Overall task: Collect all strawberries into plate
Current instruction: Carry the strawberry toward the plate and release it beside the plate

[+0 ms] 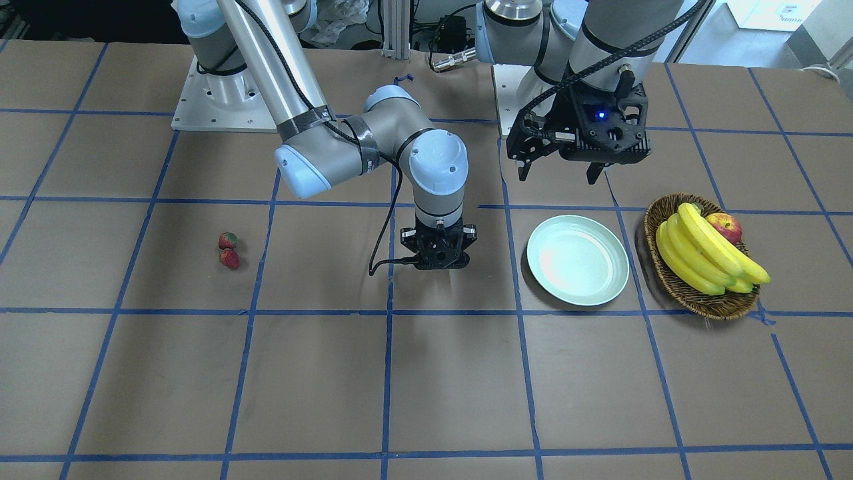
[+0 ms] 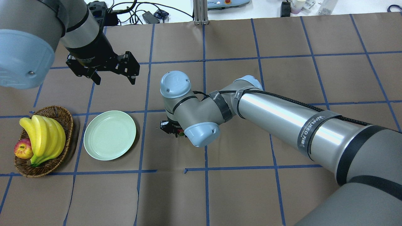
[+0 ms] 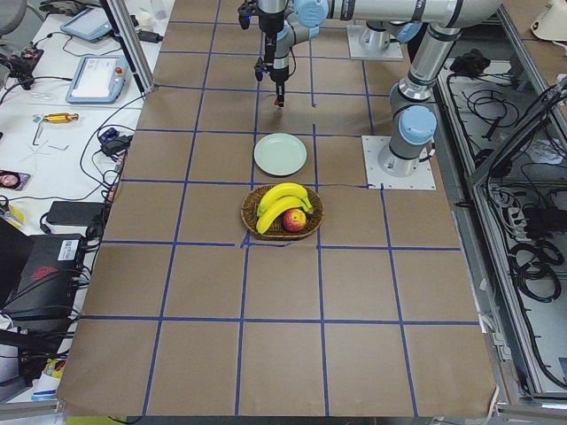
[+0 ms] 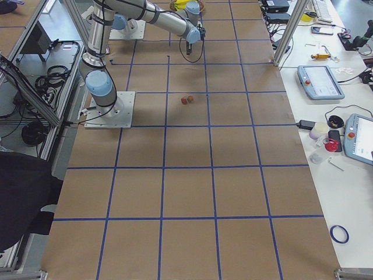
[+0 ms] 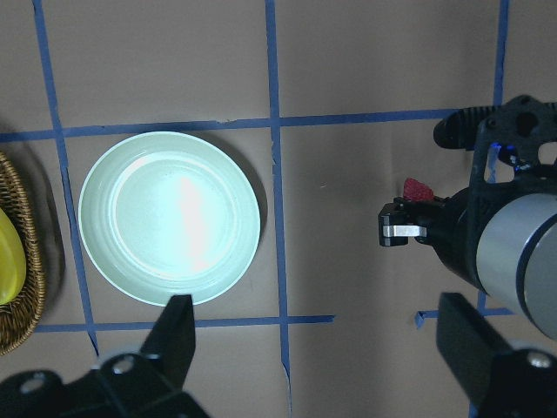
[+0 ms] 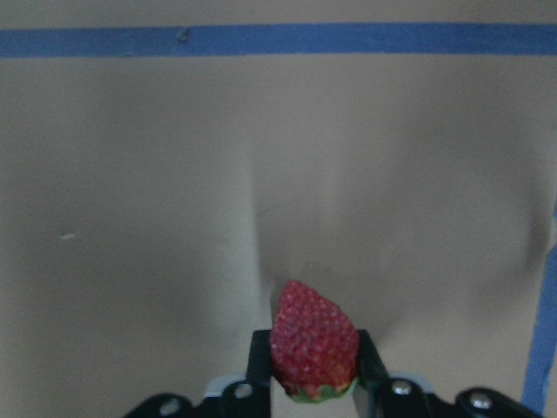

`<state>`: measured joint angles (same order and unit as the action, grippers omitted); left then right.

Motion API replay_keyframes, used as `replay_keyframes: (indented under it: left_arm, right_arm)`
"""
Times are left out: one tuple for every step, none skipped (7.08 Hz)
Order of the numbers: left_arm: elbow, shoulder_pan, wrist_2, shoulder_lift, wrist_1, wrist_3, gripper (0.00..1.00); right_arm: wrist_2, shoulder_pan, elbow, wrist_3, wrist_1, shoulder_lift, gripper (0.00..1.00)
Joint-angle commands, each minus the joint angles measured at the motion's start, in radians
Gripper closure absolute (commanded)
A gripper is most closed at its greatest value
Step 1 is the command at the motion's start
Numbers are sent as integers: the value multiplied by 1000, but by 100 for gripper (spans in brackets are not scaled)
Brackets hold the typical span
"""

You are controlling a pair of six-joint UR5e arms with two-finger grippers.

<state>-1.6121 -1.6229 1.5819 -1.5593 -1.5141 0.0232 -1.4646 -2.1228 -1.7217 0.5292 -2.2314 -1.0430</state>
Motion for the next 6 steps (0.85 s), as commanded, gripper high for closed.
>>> replay_keyframes:
  left_arm:
    - [0,0,1,1,0,0,0]
    - [0,0,1,2,0,0,0]
    - [0,0,1,2,0,0,0]
    - [1,0,3,2,0,0,0]
    - [3,0,3,2,2,-2,0]
    - [1,0,4,2,2,-2,0]
  right_arm:
    - [3,0,-12,2,1,-8,0]
    - [1,1,-7,0,4,-18,0]
    - [-6,6,-4,-5,12,-55,0]
    - [-19,27,-6,-14,54,-92,0]
    - [-19,74,-15,-33,65,-115,0]
    - [-20,149,-24,-138,131,-159,0]
